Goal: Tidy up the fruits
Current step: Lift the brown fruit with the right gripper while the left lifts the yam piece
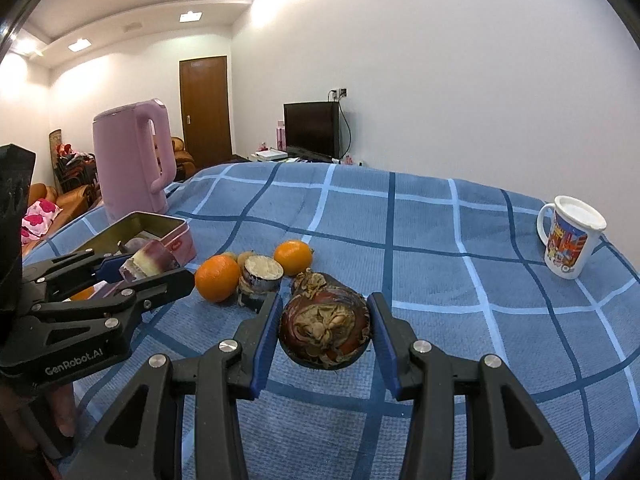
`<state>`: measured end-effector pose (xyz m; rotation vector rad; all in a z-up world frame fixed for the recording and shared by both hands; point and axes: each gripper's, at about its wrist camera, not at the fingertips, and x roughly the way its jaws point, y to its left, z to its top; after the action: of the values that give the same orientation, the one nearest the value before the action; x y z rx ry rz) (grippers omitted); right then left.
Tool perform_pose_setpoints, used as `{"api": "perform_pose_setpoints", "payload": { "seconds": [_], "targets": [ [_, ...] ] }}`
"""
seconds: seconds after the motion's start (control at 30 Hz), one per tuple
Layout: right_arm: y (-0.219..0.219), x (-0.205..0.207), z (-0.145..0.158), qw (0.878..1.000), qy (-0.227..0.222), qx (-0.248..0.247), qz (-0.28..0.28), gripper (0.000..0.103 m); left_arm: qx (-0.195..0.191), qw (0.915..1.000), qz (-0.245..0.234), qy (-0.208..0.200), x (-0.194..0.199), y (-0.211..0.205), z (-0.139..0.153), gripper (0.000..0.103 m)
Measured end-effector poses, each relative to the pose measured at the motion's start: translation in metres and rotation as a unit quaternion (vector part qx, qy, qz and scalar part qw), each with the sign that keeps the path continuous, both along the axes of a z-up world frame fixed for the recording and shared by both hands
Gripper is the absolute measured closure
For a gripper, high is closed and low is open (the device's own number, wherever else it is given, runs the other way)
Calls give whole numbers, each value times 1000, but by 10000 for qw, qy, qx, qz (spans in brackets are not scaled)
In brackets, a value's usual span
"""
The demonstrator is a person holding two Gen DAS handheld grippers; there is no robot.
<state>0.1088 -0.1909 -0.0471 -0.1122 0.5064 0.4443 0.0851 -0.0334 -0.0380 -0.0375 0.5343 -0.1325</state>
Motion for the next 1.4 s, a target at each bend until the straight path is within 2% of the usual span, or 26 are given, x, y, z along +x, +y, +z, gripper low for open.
{"api": "perform_pose_setpoints", "payload": {
  "seconds": [1.4],
  "targets": [
    [-7,-21,8,9981,-576,194,31,57,54,9979,204,-615,-21,0,9,59]
  ]
}}
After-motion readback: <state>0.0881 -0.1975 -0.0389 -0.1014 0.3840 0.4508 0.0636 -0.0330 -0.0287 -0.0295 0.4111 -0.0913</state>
